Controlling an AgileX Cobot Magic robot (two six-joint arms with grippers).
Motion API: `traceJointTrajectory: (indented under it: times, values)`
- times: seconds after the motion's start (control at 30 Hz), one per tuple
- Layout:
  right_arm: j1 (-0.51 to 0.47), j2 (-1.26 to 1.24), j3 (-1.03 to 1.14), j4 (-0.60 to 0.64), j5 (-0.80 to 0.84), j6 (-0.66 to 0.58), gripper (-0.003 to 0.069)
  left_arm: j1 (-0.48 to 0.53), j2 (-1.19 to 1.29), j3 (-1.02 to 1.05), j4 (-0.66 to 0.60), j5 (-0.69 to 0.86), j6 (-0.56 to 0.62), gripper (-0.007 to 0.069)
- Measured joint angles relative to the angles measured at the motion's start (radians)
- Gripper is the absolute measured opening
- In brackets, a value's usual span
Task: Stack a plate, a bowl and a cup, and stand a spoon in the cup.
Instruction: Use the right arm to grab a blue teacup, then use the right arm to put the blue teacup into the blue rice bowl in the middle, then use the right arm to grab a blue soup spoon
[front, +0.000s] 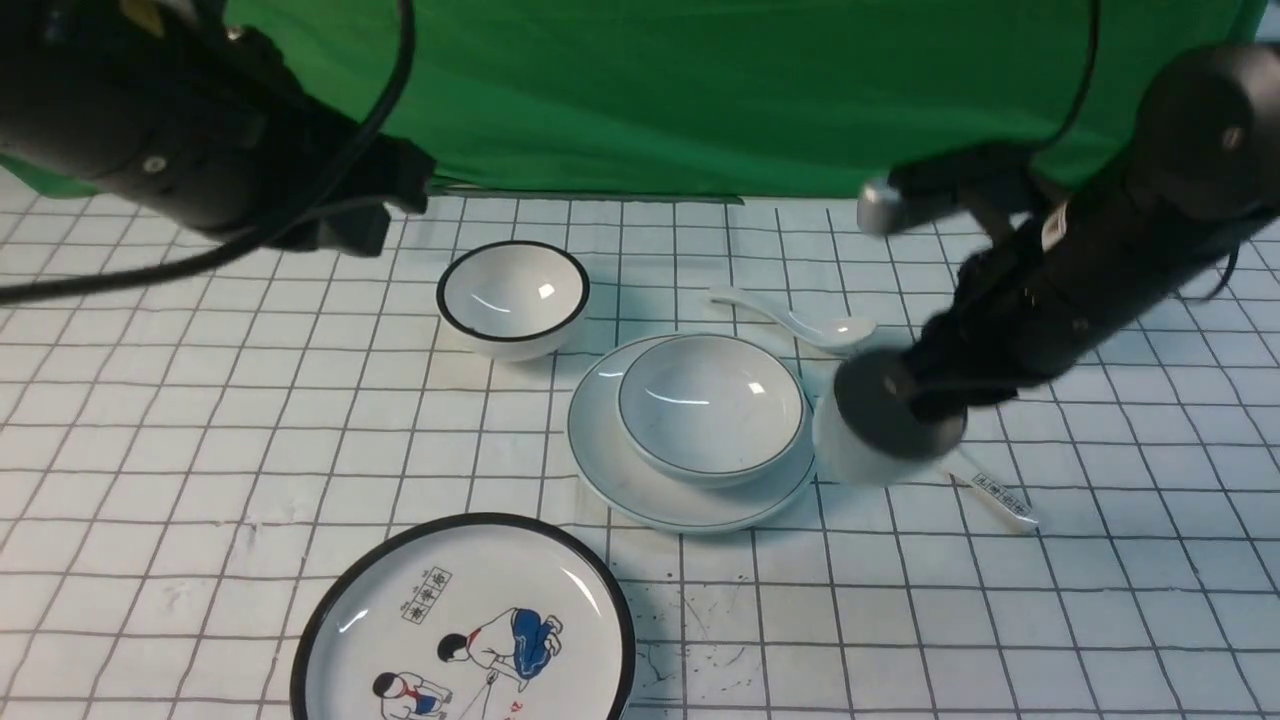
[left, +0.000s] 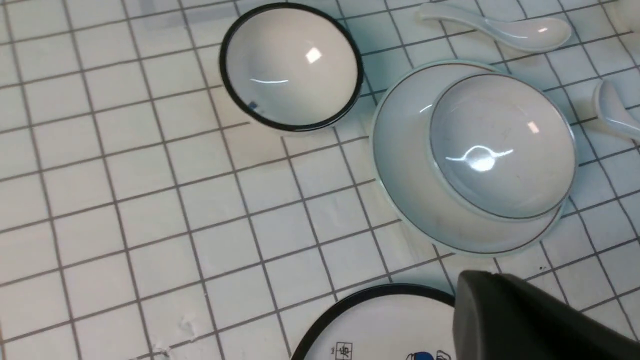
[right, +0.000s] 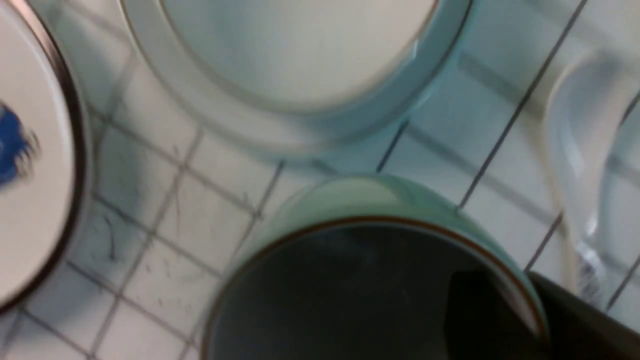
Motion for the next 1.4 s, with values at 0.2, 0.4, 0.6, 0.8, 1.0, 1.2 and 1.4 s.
traceJointTrajectory:
  times: [0.2, 0.4, 0.6, 0.8, 1.0, 1.2, 1.4]
  values:
    - [0.029, 0.175, -0.321, 0.042, 0.100, -0.004, 0.0087, 0.000, -0.084, 0.095, 0.007, -0.044, -0.012, -0.0001]
    - [0.033, 0.450, -0.538, 0.047, 0.236, 0.039, 0.0087, 0.000, -0.095, 0.117, 0.033, -0.039, -0.013, 0.0000]
    - [0.039, 0.550, -0.586, 0.051, 0.249, 0.048, 0.0087, 0.000, -0.095, 0.117, 0.056, -0.042, -0.014, 0.0000]
    - [0.050, 0.569, -0.587, 0.052, 0.229, 0.057, 0.0108, 0.000, -0.095, 0.117, 0.066, -0.043, -0.015, 0.0000]
    - [0.051, 0.573, -0.591, 0.056, 0.214, 0.074, 0.0365, 0.000, -0.095, 0.117, 0.079, -0.052, -0.015, 0.0000]
    - [0.038, 0.540, -0.679, -0.018, 0.193, 0.058, 0.0518, 0.000, -0.095, 0.117, 0.081, -0.055, -0.015, 0.0000]
    - [-0.017, 0.527, -0.800, -0.084, 0.038, 0.072, 0.0401, 0.001, -0.095, 0.117, 0.073, -0.054, -0.025, 0.0000]
